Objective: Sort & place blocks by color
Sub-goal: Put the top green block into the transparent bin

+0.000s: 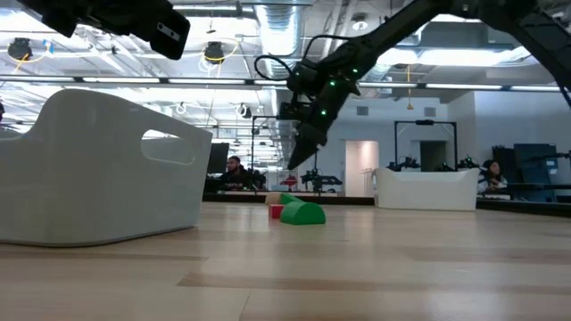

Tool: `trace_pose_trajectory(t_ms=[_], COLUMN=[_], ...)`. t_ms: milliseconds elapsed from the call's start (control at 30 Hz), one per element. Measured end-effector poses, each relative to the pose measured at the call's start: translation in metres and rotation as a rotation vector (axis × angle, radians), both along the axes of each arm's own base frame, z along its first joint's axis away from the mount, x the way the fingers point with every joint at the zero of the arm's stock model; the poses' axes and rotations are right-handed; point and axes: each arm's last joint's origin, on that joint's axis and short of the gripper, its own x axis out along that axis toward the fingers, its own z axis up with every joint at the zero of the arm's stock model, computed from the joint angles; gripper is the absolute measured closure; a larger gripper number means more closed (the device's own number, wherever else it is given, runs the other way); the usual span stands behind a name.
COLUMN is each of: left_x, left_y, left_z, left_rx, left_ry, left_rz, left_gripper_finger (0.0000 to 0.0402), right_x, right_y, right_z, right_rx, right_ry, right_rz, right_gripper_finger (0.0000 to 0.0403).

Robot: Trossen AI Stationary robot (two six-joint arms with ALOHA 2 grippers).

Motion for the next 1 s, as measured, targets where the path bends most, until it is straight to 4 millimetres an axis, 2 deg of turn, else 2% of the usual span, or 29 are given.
trace_pose_trajectory(t_ms=[133,300,400,467,667,833,1000], left_x=[0.000,0.000,0.000,0.000,-0.001,-0.001,-0.001], left_y=[0.000,0.000,0.000,0.000,0.000,0.000,0.000], left_z=[0.000,0.000,-0.001,-0.001,-0.003,-0.003,-0.003], left_rx=[-0.005,-0.020,-0.020,-0.020,-0.017,-0.014,-0.009], left_ry=[0.004,0.014,0.021,0.025,0.044,0.046,0.044], left_rz=[0.009,0.014,0.014,0.014,0.020,0.020,0.018], left_gripper_finger=[0.0401,0.0401,0.0401,0.0401,0.0401,0.0401,0.0401], right_x=[0.011,0.024,0.033,0.038,0.051,0.056,0.050], right_y=[-0.017,-0.035,-0.040,-0.043,-0.034,-0.023,-0.031], right_z=[-0.001,-0.019,-0.023,-0.023,-0.021,-0.019,-0.019], right_rx=[-0.058,-0.071,-0.067,-0.073,-0.138,-0.102,-0.051], right_ry=[0.097,0.281,0.321,0.318,0.314,0.291,0.263], right_rz=[0.053,0.156,0.178,0.183,0.299,0.364,0.369], right_gripper_finger=[0.0325,0.0367,0.0394,0.0394,0.0398,0.0400,0.0400])
